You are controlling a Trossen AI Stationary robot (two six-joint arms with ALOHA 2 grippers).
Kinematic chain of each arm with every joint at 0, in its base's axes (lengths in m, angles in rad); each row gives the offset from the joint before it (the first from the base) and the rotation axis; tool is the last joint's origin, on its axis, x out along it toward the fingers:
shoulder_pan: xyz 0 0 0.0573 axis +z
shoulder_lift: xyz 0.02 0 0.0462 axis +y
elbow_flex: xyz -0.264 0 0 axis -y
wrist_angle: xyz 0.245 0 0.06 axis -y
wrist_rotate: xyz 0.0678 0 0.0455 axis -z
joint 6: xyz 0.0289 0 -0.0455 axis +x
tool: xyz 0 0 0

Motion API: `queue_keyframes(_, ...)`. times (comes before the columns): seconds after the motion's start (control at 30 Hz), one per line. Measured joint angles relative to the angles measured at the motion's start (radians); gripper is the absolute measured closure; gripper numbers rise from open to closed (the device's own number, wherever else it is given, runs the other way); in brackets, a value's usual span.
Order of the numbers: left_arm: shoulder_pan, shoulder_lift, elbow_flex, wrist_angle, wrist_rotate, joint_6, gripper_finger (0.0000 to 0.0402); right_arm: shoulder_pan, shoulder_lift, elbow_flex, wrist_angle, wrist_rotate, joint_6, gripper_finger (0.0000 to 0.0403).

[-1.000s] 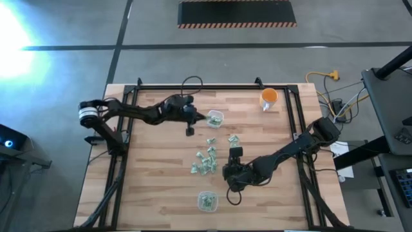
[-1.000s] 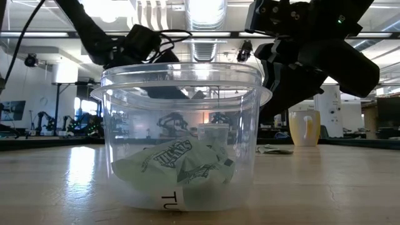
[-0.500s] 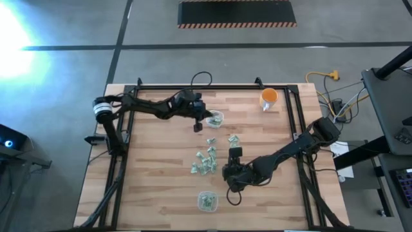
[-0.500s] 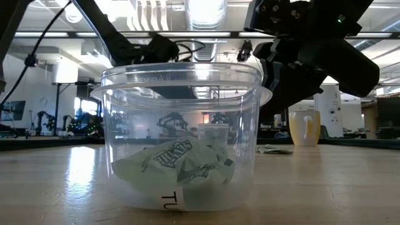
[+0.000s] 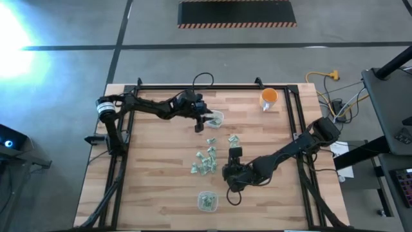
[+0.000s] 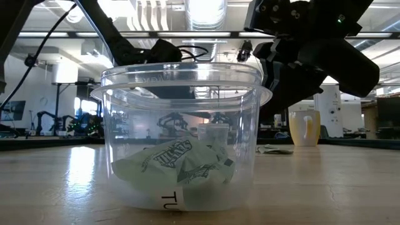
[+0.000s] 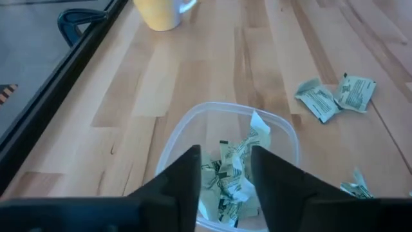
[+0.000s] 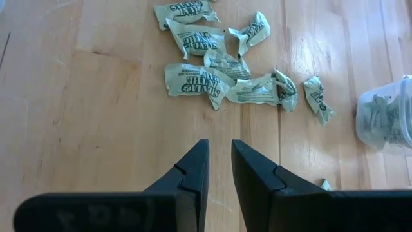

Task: Pick and place items into bin
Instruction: Put the stevia packet into the bottom transparent bin

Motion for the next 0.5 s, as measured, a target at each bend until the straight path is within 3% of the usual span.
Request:
queue_keyframes(0.2, 0.000, -0.021, 0.000, -0.030, 0.000, -0.001, 0.0240, 0.000, 0.000, -0.002, -0.004, 0.000, 0.000, 0.0346)
queue_keyframes(0.5, -0.025, -0.184, -0.001, -0.343, 0.001, 0.007, 0.0235, -0.053, 0.000, -0.063, -0.089, 0.036, 0.122, 0.0346)
